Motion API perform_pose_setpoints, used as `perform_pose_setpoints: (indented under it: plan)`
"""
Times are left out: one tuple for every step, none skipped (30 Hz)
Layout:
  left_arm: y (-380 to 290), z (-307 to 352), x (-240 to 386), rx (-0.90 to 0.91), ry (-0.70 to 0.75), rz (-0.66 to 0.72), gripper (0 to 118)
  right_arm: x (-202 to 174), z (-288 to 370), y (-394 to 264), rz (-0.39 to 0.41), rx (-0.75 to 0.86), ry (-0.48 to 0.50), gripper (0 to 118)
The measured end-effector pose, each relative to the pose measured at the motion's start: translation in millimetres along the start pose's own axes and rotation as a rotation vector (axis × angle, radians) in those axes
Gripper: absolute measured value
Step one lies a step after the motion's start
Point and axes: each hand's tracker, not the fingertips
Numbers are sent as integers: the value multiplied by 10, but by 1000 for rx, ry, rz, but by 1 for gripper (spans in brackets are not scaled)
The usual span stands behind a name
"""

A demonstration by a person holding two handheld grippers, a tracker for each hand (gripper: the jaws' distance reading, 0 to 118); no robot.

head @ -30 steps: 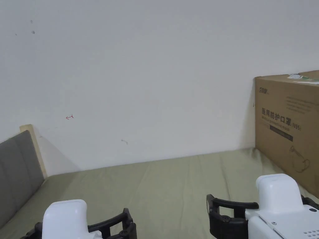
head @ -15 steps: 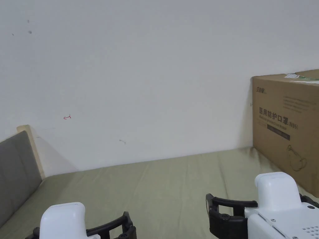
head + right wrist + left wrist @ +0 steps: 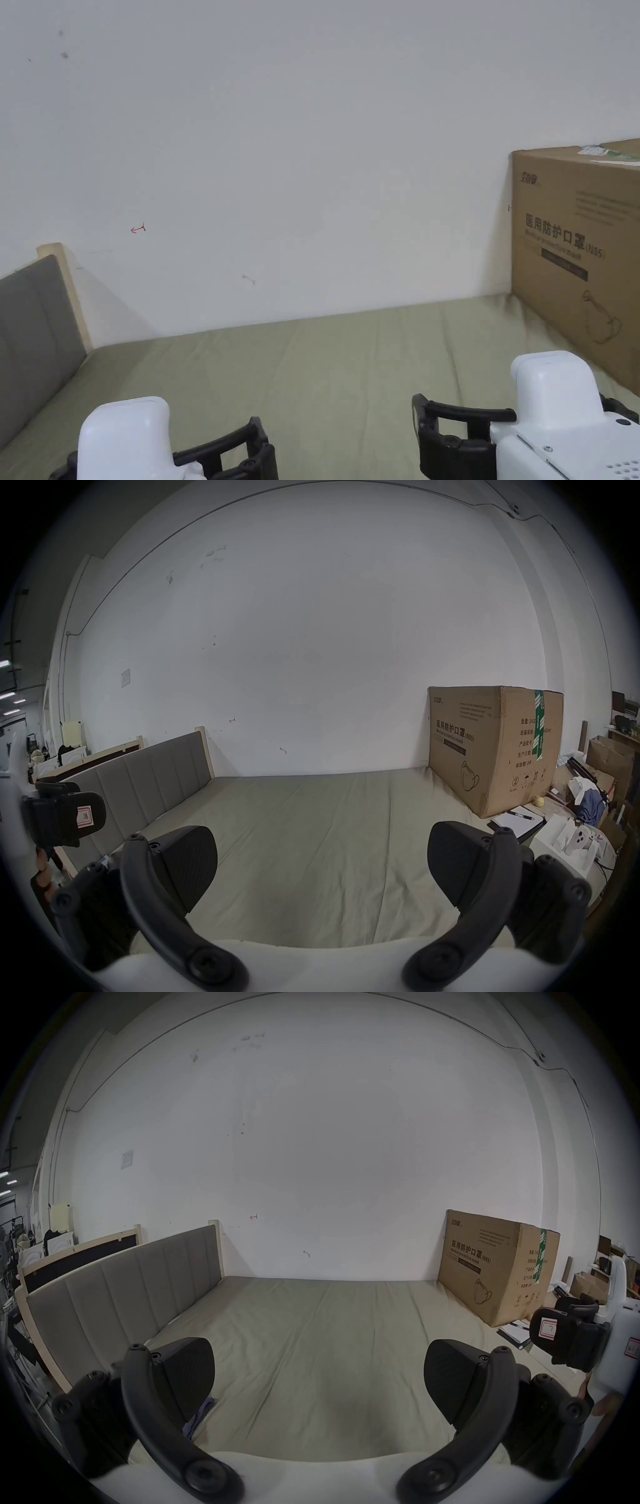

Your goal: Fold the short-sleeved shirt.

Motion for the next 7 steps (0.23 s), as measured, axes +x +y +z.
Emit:
perform_pose_setpoints:
  plan:
    - [4, 1, 7, 1, 7, -4, 118, 1, -4, -4, 0, -2, 0, 118]
    - [3, -4, 18, 2, 9, -16, 118, 3, -10, -7, 0, -5, -1, 118]
    - [-8, -5, 23, 10, 6, -24, 118, 6, -12, -10, 0, -6, -1, 118]
    - [-18, -10, 40, 24, 13, -36, 118, 10, -15, -14, 0, -6, -1, 118]
    - [-18, -15, 54, 38, 41, -44, 118, 16, -21, -19, -2, -7, -1, 118]
    - [-17, -15, 60, 37, 48, -42, 118, 25, -30, -26, -3, -8, -2, 118]
    - [-12, -16, 54, 37, 35, -45, 118, 32, -36, -29, -4, -9, -2, 118]
